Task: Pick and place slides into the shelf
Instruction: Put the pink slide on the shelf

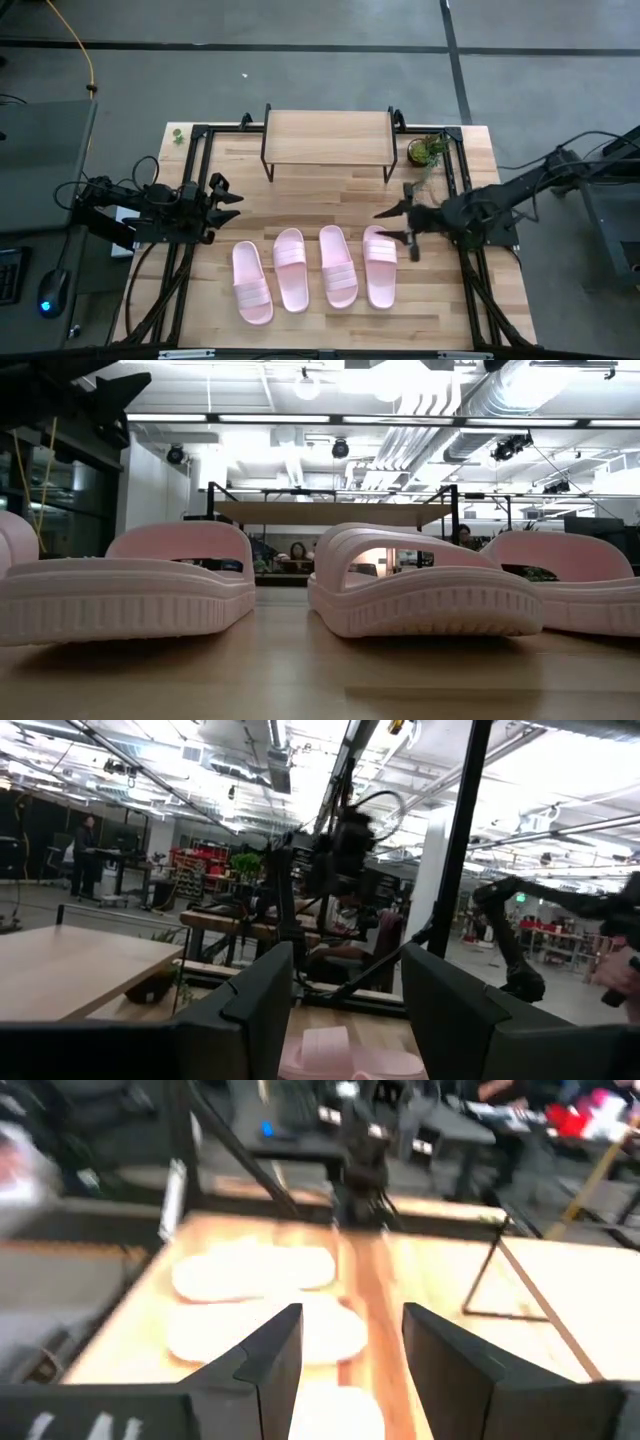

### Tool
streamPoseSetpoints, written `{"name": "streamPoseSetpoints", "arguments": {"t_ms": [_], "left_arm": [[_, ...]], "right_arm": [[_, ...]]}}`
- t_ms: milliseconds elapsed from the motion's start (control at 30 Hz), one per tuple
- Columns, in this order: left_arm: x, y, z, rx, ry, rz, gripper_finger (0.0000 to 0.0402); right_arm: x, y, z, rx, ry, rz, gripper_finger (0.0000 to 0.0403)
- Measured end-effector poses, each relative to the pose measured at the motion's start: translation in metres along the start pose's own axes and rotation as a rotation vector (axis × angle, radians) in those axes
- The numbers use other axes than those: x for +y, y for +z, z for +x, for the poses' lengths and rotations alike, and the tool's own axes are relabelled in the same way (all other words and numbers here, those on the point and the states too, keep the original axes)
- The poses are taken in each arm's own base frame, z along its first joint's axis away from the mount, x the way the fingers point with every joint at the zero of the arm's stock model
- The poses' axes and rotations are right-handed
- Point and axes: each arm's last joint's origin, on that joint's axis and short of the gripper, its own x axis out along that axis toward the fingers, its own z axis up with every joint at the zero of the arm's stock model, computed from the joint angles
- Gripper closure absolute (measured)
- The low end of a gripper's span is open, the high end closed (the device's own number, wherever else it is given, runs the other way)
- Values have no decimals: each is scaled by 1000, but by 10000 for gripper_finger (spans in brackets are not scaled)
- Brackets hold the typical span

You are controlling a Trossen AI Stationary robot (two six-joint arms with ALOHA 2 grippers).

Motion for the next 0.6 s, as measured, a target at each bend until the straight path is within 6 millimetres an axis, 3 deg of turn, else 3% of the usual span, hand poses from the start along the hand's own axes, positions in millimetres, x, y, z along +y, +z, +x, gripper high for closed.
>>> {"name": "streamPoseSetpoints", "arguments": {"t_ms": [200,400,600], "left_arm": [[1,-2,0,16,17,6,232],[1,-2,0,17,18,7,232],[1,-2,0,18,17,7,232]], "right_arm": [[30,21,21,163,-74,-115,237],[57,23,32,358,-241,-235,237],[79,19,41,479,-303,-264,237]]}}
